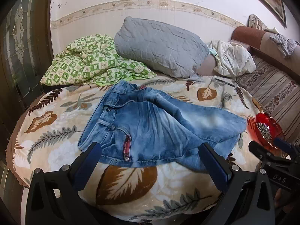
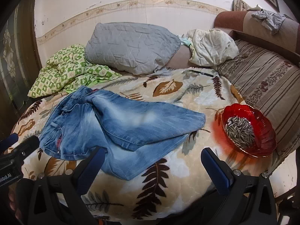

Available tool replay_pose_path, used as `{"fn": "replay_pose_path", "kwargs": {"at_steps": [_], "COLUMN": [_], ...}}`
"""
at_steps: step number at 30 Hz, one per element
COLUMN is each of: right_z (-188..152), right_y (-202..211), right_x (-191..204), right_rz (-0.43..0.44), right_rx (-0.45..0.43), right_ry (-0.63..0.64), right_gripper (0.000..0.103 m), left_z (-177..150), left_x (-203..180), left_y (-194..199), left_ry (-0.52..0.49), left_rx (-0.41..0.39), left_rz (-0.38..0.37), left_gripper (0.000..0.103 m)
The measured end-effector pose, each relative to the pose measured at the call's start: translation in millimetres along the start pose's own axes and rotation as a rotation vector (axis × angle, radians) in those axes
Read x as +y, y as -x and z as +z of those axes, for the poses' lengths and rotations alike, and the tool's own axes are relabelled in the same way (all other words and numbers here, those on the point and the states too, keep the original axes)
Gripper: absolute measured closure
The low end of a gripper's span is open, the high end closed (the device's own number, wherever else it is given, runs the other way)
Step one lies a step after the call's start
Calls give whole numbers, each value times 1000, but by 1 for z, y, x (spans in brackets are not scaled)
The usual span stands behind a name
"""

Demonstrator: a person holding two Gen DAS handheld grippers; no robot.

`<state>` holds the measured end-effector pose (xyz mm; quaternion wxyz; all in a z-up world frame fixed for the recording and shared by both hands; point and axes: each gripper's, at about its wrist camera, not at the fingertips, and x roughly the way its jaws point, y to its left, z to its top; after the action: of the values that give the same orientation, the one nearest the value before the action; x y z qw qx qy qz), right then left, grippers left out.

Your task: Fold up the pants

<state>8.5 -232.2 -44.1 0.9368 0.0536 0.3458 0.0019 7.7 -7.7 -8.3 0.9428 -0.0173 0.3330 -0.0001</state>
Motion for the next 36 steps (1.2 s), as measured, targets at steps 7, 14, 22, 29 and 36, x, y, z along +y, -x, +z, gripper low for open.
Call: {"fn": "replay_pose_path", "kwargs": {"at_steps": [7, 14, 22, 29, 36], "right_z": [-2, -3, -4, -4, -5], "right_y": [4, 3, 3, 5, 4], "right_x": [5, 7, 3, 8, 6], "right_rz": [-8, -2, -2, -3, -8], "right_rx": [-9, -6, -3, -9, -6], "right_ry": [10, 10, -1, 24, 21], "right_gripper": [0, 0, 0, 0, 0], "left_z": [-5, -4, -4, -3, -4], "left_x": [-1, -1, -1, 0, -1], "left_y": [-4, -5, -4, -3, -3], "left_ry": [-14, -20, -28, -22, -29], "left_rx": [20, 25, 30, 30, 34], "left_rz": [11, 31, 47, 53, 49], "left_gripper": [0, 0, 0, 0, 0]}}
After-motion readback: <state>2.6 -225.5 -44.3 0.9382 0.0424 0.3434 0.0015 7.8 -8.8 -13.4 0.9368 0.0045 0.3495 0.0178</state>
